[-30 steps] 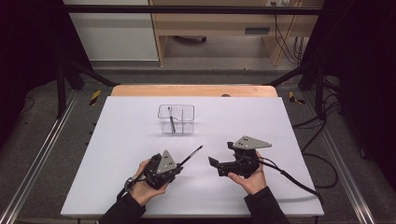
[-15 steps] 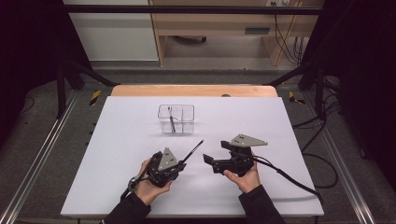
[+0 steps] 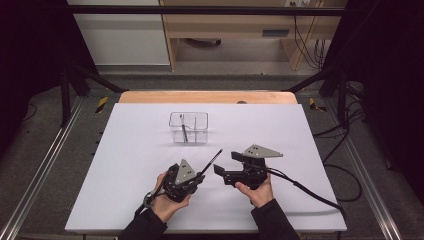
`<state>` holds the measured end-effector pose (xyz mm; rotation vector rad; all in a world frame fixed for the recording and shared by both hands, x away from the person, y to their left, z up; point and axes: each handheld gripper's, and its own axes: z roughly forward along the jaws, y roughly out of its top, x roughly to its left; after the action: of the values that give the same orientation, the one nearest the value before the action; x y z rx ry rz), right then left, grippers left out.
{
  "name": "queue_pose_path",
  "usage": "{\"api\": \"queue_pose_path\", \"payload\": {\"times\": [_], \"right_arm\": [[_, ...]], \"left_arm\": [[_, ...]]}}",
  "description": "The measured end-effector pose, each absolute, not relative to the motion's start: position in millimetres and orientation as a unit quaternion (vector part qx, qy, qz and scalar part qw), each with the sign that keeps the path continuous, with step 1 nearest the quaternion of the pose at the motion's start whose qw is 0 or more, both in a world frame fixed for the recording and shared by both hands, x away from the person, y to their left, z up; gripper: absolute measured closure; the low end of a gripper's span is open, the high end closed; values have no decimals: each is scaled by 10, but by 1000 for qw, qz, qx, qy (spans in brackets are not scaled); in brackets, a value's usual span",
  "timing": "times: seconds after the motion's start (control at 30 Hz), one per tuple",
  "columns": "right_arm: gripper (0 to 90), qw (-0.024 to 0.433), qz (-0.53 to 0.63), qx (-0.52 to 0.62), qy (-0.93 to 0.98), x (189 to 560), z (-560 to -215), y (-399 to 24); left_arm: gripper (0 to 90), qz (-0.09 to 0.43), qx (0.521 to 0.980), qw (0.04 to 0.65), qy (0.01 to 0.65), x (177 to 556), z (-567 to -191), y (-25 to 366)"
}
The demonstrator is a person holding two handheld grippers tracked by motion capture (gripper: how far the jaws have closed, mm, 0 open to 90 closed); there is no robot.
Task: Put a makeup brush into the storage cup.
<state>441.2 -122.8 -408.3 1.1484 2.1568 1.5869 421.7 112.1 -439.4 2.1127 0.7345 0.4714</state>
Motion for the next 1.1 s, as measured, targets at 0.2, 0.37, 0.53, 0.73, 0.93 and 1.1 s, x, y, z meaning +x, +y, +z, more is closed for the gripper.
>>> {"api": "queue_pose_path", "payload": {"times": [0.2,0.37,0.53,0.73,0.93,1.1], "right_arm": [[228,109,552,394,727,4409,-4087,-1211],[263,105,557,396,722,4414,-4091,-1201],[293,105,562,400,717,4431,-4117,-1176],[327,100,571,404,708,4454,-4130,-1140],[365,93,577,405,703,4481,-4142,-1059],[408,89,585,414,691,4506,-4140,-1052]], "left_arm": [[826,193,835,421,298,4181,-4408,1083],[826,195,828,428,306,4164,-4400,1069],[826,196,821,434,315,4148,-4390,1063],[826,193,816,438,325,4150,-4401,1044],[826,191,806,449,334,4167,-4378,1018],[826,192,801,451,344,4185,-4375,998]]}}
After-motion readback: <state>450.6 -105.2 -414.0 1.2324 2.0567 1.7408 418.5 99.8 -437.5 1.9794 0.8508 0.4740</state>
